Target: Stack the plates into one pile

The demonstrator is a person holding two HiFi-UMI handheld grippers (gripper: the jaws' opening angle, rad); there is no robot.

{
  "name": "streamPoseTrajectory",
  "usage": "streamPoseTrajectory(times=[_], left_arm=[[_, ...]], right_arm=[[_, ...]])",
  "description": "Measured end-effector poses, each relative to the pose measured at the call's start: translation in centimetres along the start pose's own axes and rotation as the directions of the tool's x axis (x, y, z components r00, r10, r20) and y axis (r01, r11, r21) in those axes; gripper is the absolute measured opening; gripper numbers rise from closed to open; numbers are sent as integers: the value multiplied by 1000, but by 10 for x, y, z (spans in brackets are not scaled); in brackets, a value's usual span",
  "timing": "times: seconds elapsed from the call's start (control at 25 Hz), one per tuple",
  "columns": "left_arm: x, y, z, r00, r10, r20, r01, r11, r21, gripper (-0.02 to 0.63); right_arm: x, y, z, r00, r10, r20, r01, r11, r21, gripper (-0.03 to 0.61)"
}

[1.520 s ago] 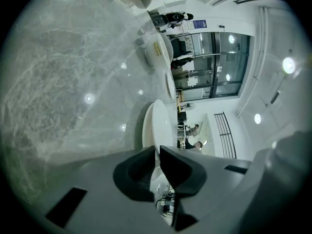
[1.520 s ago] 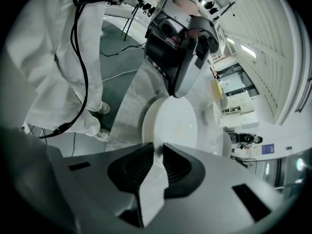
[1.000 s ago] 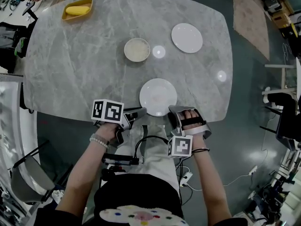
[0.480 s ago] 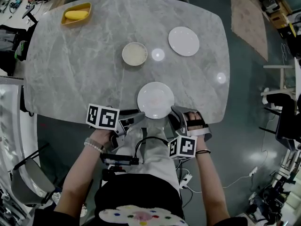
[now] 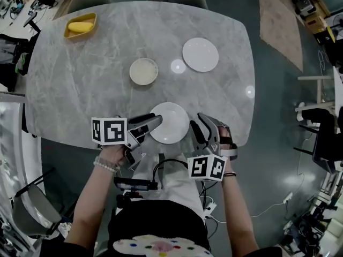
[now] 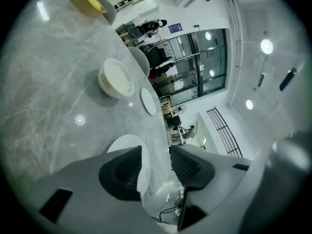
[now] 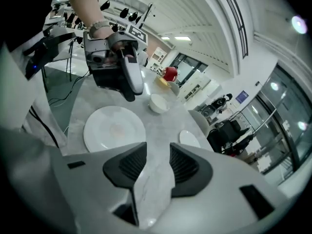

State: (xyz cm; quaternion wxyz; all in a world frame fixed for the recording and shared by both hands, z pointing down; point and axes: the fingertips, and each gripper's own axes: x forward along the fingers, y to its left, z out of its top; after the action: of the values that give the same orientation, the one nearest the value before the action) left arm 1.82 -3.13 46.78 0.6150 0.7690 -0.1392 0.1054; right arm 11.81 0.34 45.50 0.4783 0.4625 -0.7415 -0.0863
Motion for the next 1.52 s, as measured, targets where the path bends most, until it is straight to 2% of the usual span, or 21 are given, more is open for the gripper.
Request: streamPoseTrajectory(times=[0.4, 0.84, 1.32, 1.52], left_arm=[[73, -7, 56, 991, -39, 131, 55, 991, -121, 184], [138, 14, 115, 975, -3, 221, 50, 977, -207, 184], [151, 38, 121, 966, 42, 254, 25, 967, -253, 184], [174, 33, 130, 965, 47, 256, 21, 966, -257, 181]], right_arm=[[6, -44, -28, 999, -48, 20, 47, 997, 56, 141], [13, -78, -57, 998, -63, 16, 61, 993, 104, 114], [8, -63, -68, 999, -51, -6, 51, 989, 137, 127], [10, -77, -87, 999, -44, -13, 46, 988, 151, 127]])
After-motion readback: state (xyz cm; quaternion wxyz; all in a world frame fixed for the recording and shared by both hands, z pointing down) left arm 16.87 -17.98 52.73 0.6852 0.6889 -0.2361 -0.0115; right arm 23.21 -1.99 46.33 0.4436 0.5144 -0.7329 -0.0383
